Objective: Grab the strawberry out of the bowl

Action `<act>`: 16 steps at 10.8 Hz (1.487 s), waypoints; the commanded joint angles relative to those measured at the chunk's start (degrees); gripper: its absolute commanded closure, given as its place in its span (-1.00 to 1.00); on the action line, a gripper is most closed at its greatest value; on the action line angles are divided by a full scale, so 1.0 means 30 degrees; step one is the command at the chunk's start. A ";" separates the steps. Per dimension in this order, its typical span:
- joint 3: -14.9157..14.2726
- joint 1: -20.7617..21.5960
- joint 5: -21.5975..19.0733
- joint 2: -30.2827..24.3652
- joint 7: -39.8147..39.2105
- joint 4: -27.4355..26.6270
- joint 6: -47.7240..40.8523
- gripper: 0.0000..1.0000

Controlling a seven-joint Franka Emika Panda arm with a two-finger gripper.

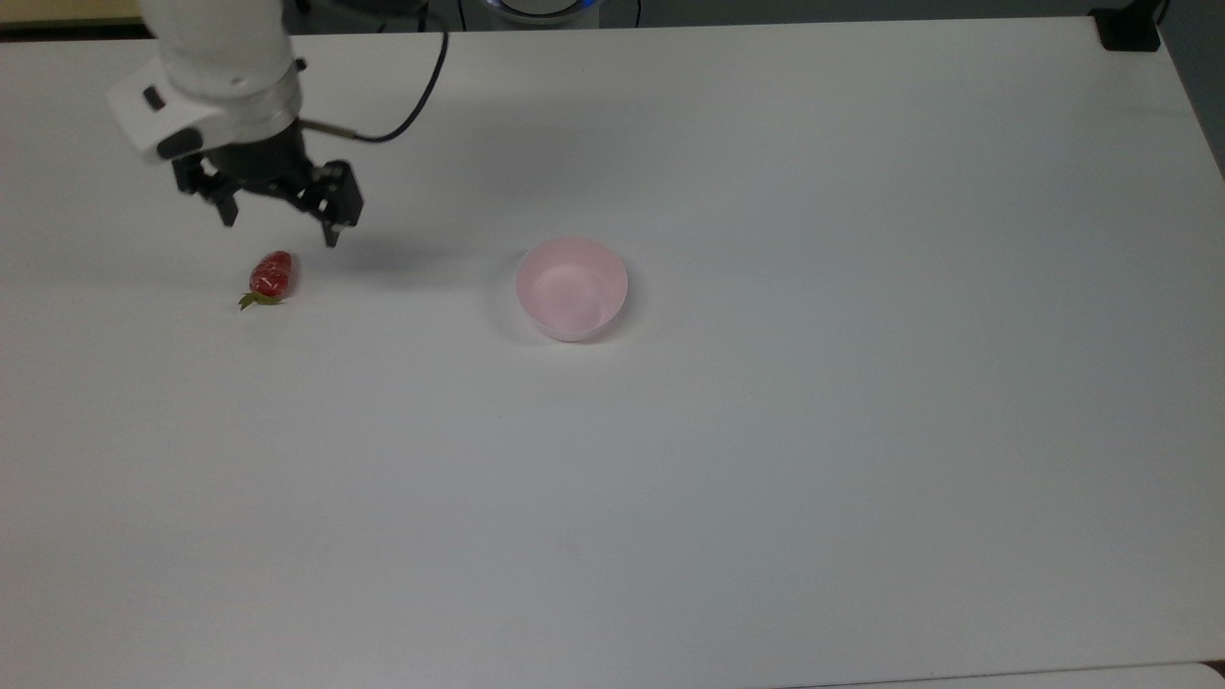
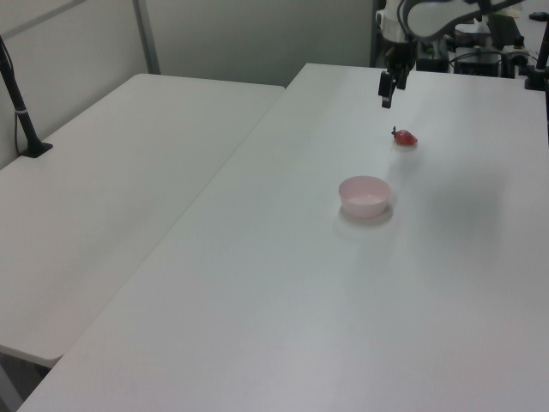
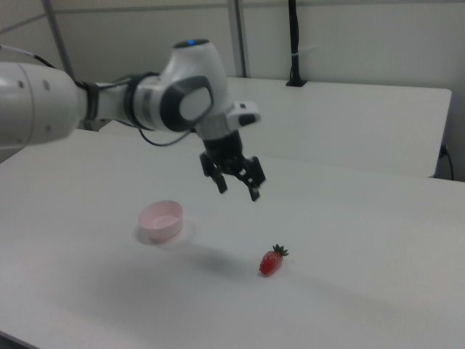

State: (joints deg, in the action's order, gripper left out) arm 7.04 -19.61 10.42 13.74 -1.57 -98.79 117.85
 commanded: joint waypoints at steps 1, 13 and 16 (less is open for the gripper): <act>-0.0119 0.2018 0.0012 -0.2229 0.2363 -0.0031 -0.2304 -1.00; -0.1759 0.6652 -0.2625 -0.6281 0.3747 0.0318 -0.5387 -1.00; -0.1760 0.6623 -0.2742 -0.5375 0.3922 0.1080 -0.5622 -1.00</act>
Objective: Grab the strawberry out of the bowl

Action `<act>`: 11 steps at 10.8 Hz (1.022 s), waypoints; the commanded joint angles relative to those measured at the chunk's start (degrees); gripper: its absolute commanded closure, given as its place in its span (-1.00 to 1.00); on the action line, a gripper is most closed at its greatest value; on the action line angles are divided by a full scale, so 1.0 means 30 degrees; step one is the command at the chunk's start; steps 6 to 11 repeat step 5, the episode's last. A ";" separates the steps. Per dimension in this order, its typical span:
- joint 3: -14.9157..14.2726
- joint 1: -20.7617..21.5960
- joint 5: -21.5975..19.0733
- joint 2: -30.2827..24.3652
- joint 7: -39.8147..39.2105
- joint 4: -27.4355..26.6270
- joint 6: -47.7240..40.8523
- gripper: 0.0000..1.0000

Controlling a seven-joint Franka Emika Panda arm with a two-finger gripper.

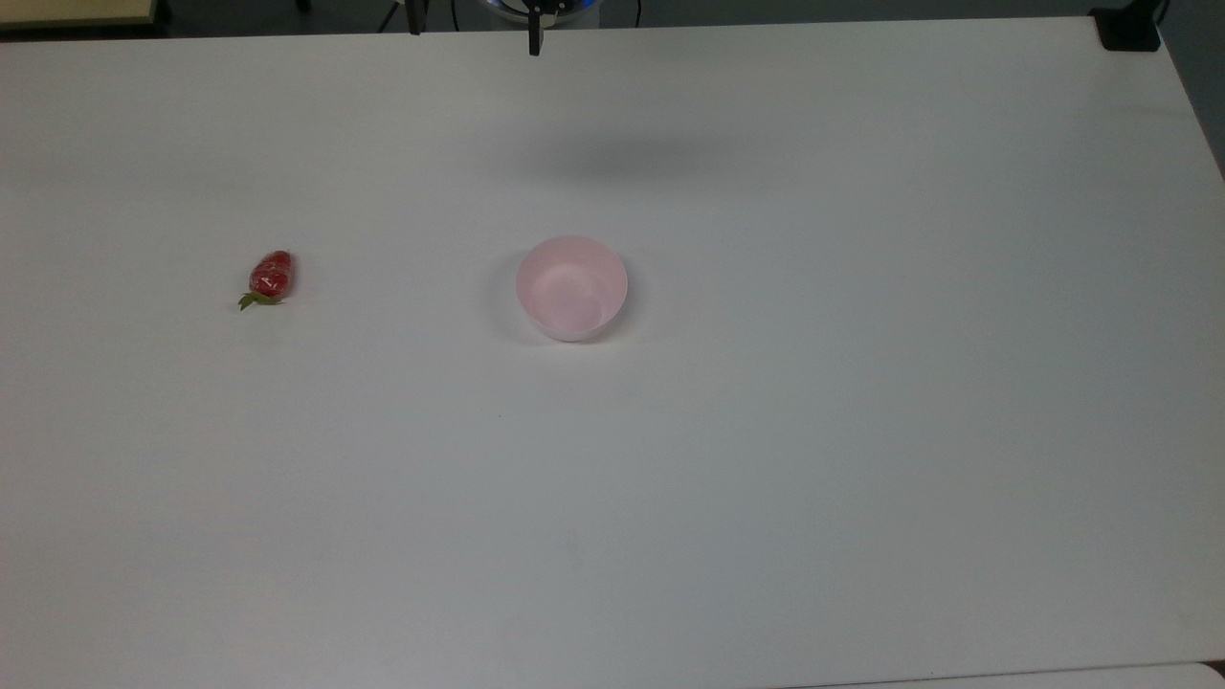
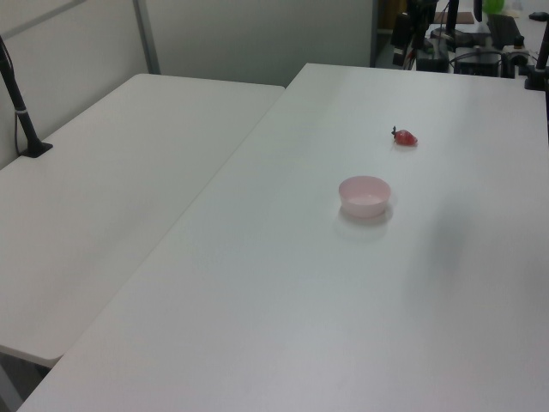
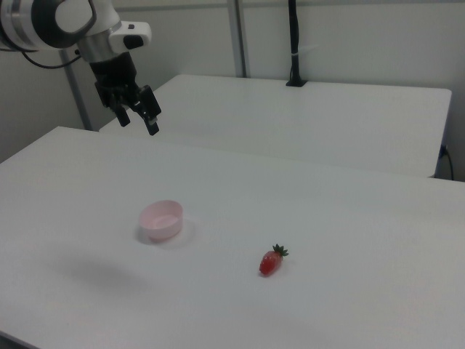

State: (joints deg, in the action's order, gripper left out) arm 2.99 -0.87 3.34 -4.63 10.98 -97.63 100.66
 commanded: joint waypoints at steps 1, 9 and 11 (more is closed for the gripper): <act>-0.0411 0.0321 -0.0438 0.0983 -0.0290 0.1161 -0.0151 -1.00; -0.0411 0.0232 -0.0936 0.1279 -0.0319 0.1576 -0.0623 -1.00; -0.0411 0.0232 -0.0936 0.1279 -0.0319 0.1576 -0.0623 -1.00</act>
